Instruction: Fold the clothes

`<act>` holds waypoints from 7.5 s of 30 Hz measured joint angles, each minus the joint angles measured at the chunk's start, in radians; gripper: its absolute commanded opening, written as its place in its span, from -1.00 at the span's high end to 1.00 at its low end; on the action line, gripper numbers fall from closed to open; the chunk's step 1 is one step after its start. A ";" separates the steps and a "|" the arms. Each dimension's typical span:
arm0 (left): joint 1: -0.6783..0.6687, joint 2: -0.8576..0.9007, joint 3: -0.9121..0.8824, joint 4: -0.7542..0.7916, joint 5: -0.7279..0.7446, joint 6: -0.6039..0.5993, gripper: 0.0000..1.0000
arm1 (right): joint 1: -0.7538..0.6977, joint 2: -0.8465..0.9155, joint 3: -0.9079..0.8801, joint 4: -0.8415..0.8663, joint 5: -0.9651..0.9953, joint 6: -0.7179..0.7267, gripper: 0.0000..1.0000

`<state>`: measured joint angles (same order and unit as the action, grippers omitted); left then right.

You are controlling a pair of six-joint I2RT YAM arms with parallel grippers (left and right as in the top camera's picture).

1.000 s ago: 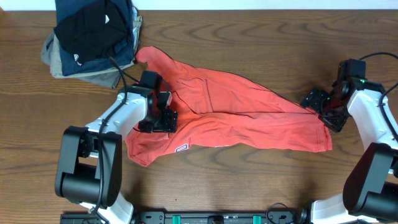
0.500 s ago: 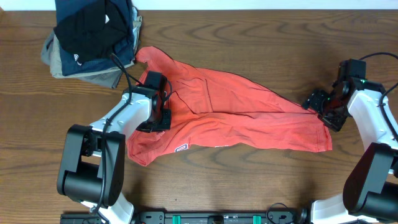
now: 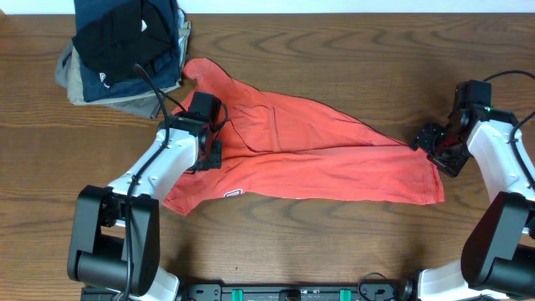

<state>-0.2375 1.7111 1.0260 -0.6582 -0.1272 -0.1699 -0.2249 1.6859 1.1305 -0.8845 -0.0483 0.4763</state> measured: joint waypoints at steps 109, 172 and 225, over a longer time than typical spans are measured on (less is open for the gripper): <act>0.073 -0.090 0.117 0.533 0.151 -0.059 0.88 | 0.079 0.000 0.065 0.014 -0.129 -0.090 -0.87; 0.073 -0.090 0.117 0.453 0.151 -0.093 0.87 | 0.700 0.206 0.066 0.409 0.408 -0.304 -0.45; 0.073 -0.170 0.117 0.444 0.191 -0.093 0.87 | 0.476 0.197 0.047 0.241 0.439 -0.211 0.97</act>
<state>-0.1646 1.5414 1.1435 -0.2146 0.0635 -0.2634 0.2516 1.8828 1.1770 -0.6434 0.3908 0.2649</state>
